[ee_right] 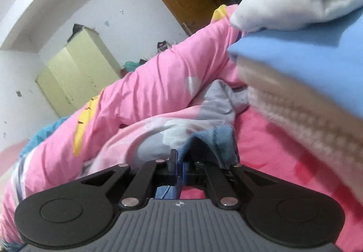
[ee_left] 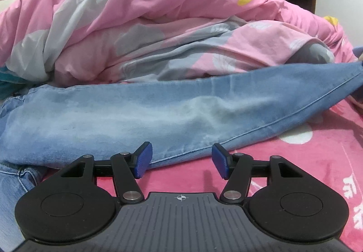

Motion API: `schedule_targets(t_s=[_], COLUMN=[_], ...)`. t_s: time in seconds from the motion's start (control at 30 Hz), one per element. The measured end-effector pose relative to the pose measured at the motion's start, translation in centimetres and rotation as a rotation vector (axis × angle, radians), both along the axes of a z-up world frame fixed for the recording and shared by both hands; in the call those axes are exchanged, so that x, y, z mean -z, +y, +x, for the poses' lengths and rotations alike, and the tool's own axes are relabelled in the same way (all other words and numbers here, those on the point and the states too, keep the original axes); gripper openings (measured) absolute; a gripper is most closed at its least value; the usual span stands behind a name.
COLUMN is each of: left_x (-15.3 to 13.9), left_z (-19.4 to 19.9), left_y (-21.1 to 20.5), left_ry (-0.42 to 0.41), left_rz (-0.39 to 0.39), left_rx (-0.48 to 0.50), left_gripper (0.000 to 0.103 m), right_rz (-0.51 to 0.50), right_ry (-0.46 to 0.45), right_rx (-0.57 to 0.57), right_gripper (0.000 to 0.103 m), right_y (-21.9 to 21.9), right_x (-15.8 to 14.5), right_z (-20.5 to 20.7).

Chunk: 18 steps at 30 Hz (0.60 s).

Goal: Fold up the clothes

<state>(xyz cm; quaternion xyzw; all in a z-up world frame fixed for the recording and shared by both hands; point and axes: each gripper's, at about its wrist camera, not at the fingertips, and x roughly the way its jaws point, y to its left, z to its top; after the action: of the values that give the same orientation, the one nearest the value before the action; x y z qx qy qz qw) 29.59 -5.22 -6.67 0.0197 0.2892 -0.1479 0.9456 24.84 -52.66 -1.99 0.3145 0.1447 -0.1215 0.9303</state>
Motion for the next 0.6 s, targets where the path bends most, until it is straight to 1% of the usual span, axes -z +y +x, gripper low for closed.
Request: schedule_targets(t_s=[0.07, 0.17, 0.2, 0.23, 0.33, 0.47, 0.53, 0.57, 0.6], left_x=[0.0, 0.1, 0.2, 0.2, 0.2, -0.1, -0.3, -0.4, -0.6], left_z=[0.0, 0.2, 0.3, 0.3, 0.5, 0.7, 0.7, 0.7, 0.7], left_y=[0.2, 0.5, 0.6, 0.7, 1.1, 1.9, 2.3, 2.5, 2.8], left_ry=[0.006, 0.025, 0.029, 0.032, 0.032, 0.034, 0.035, 0.035, 0.032], left_rz=[-0.007, -0.016, -0.018, -0.018, -0.023, -0.048, -0.058, -0.063, -0.070], left_rx=[0.002, 0.002, -0.001, -0.004, -0.013, -0.034, -0.043, -0.047, -0.050], left_gripper=[0.058, 0.058, 0.058, 0.058, 0.058, 0.058, 0.058, 0.058, 0.058], right_rz=[-0.006, 0.037, 0.061, 0.088, 0.108, 0.047, 0.002, -0.030, -0.059], right_ry=[0.057, 0.155, 0.174, 0.170, 0.110, 0.024, 0.043, 0.112, 0.188], right_rx=[0.026, 0.062, 0.076, 0.077, 0.066, 0.037, 0.037, 0.035, 0.032], right_gripper=[0.004, 0.004, 0.004, 0.004, 0.004, 0.004, 0.006, 0.010, 0.023], right_y=[-0.6, -2.0, -2.4, -2.7, -2.8, -2.2, -2.0, -1.9, -1.8], right_x=[1.1, 4.2, 5.1, 5.4, 3.9, 0.2, 0.0, 0.7, 1.6], right_z=[0.2, 1.1, 1.2, 1.1, 1.4, 1.6, 1.6, 2.0, 2.4])
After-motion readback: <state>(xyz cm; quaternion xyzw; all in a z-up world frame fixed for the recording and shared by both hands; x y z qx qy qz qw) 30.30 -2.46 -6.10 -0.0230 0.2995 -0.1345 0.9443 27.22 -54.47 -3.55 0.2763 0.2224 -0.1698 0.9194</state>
